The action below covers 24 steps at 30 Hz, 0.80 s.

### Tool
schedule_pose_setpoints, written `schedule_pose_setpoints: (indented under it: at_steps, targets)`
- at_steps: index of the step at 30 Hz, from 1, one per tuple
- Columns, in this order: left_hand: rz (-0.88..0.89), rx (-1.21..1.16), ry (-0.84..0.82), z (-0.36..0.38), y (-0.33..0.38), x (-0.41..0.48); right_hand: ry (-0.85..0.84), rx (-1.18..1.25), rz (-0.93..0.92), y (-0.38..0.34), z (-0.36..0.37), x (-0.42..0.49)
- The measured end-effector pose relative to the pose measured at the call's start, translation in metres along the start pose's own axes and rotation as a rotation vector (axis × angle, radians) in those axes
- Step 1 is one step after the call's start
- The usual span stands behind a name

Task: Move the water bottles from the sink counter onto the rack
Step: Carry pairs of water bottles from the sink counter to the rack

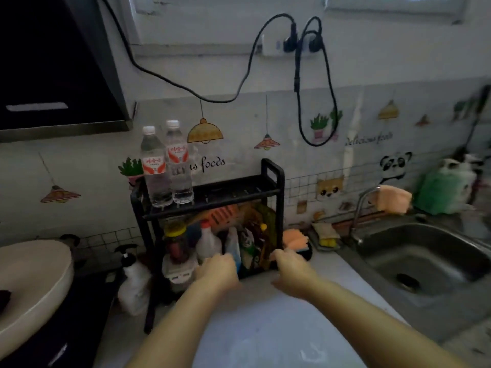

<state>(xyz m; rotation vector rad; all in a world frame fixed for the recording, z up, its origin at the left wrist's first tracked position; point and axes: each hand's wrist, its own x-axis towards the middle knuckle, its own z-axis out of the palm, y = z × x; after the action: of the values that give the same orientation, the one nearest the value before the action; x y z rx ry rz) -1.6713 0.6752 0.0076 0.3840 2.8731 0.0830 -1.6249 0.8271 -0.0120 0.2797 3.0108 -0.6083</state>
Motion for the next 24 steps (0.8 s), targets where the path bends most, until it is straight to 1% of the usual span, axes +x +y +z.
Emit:
schedule_pose_setpoints:
  at_steps: [2, 4, 7, 11, 13, 15, 21, 24]
  targets:
    - [0.07, -0.005, -0.028, 0.009, 0.025, -0.005, -0.007, -0.009, 0.09, 0.029, -0.005, -0.021]
    - [0.142, 0.008, -0.022, 0.013, 0.055, -0.01, 0.036, -0.003, 0.183, 0.057, -0.017, -0.042]
    - [0.242, 0.038, -0.028, 0.019, 0.104, -0.02, 0.082, -0.012, 0.266, 0.099, -0.035, -0.074]
    - [0.388, 0.021, -0.044, 0.029, 0.17, -0.034, 0.138, -0.019, 0.377, 0.156, -0.057, -0.112]
    - [0.478, -0.001, -0.046, 0.041, 0.229, -0.048, 0.166, -0.008, 0.454, 0.204, -0.072, -0.145]
    - [0.53, -0.056, -0.05, 0.045, 0.248, -0.051, 0.165, 0.013, 0.476, 0.218, -0.077, -0.154]
    - [0.651, -0.051, -0.108, 0.066, 0.387, -0.092, 0.199, 0.085, 0.564, 0.329, -0.12, -0.225]
    - [0.677, -0.068, -0.099, 0.074, 0.451, -0.107, 0.211, 0.115, 0.589, 0.38, -0.143, -0.255]
